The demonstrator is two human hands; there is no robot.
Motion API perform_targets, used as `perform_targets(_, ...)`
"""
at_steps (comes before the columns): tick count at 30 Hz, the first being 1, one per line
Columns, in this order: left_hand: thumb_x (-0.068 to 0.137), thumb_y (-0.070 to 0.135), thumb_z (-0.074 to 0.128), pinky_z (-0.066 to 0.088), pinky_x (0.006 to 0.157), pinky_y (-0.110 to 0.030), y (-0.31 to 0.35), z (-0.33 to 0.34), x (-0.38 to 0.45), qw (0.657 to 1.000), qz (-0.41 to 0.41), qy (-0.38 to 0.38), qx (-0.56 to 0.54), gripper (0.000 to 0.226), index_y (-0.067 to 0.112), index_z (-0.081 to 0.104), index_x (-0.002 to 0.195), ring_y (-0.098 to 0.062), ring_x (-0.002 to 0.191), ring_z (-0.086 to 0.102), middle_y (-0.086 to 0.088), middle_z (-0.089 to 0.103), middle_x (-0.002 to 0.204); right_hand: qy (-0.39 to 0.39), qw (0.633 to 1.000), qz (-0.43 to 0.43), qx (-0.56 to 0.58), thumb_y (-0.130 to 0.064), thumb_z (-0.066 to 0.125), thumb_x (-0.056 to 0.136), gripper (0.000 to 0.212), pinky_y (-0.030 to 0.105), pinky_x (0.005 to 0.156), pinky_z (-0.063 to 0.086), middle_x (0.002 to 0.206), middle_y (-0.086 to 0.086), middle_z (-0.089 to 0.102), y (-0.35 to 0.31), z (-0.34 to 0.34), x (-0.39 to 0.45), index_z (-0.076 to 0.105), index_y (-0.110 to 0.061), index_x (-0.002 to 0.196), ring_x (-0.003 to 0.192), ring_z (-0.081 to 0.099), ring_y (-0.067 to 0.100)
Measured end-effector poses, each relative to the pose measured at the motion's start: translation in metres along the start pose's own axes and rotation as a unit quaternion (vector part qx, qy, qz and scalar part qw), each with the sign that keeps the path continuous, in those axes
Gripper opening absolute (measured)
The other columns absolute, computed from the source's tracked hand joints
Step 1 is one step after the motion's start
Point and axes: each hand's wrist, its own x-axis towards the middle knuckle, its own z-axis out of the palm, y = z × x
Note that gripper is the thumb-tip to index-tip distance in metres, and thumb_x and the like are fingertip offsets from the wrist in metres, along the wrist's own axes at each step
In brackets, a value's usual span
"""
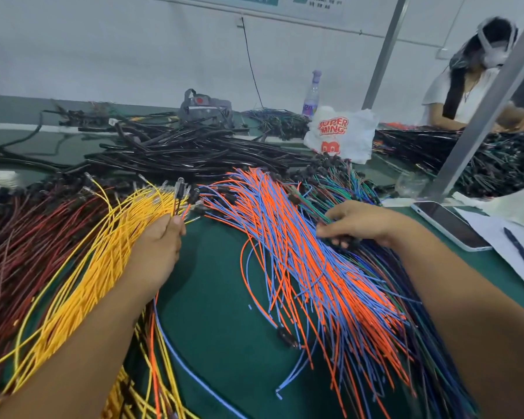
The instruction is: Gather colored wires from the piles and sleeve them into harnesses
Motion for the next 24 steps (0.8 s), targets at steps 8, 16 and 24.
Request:
perform_targets(8,0.103,0.036,0.033,0.021,0.043,-0.022,0.002,-0.002,-0.001,1.0,-0.001,-0.009,-0.012,0.036,0.017,0.047,0.076,-0.006,0.042,0.026,0.012,0.031,0.05,0.056,0.997,0.042,-0.016,-0.024,0.045,0.102,0.032,0.013,0.035,0.022,0.038,-0.003,0.037,-0.027,-0.056,-0.045,0.063,-0.004,0.085,0.027,0.028,0.01)
perform_targets(16,0.104,0.025,0.033,0.018,0.038,-0.015,0.008,-0.001,0.001,0.99,-0.052,0.028,-0.132,0.034,0.016,0.048,0.075,-0.006,0.034,0.022,0.011,0.028,0.044,0.049,0.928,-0.101,0.357,-0.031,0.044,0.095,0.03,0.02,0.044,0.017,0.043,-0.014,0.024,-0.11,-0.095,-0.107,0.065,-0.019,0.077,0.039,0.006,0.007)
perform_targets(24,0.105,0.022,0.035,0.02,0.035,-0.014,0.014,-0.009,-0.003,0.979,-0.076,0.022,-0.19,0.032,0.014,0.048,0.077,-0.006,0.03,0.024,0.011,0.028,0.039,0.004,0.764,-0.161,0.625,-0.017,0.034,0.103,0.029,0.014,0.036,0.024,0.04,-0.009,0.031,-0.17,0.08,-0.03,0.051,-0.012,0.08,0.031,0.025,0.003)
